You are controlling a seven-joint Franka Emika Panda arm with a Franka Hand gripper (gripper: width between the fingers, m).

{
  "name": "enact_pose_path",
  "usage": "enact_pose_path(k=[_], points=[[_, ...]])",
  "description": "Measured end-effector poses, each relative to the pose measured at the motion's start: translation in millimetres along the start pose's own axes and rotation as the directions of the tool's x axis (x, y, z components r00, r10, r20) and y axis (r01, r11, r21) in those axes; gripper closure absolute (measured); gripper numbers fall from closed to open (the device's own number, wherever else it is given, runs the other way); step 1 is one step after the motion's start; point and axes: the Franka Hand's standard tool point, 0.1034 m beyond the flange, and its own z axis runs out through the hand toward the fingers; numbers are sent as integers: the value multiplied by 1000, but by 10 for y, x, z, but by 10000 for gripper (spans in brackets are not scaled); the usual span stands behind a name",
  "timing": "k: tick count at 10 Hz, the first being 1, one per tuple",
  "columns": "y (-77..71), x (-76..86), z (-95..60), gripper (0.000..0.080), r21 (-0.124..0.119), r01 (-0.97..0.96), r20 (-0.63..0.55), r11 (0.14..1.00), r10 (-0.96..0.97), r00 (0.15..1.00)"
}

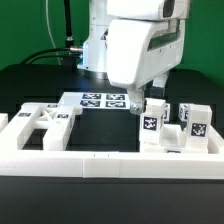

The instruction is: Assemble chair

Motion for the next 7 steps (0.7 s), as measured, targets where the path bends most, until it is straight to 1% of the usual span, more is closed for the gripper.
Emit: enact_pose_path(k=[1, 2, 3, 4, 5, 7], points=[[-8, -2, 21, 151, 3, -3, 2, 1000, 3, 1000], [-18, 3, 37, 244, 5, -11, 3, 1000, 11, 1000], [-34, 19, 52, 378, 7, -18, 4, 1000, 18, 1000], [-41, 30, 52, 378, 8, -24, 3, 1000, 24, 1000], [-38, 26, 52, 513, 8, -25, 3, 1000, 25, 1000], [-36, 22, 52, 512, 7, -54, 4, 998, 54, 999]])
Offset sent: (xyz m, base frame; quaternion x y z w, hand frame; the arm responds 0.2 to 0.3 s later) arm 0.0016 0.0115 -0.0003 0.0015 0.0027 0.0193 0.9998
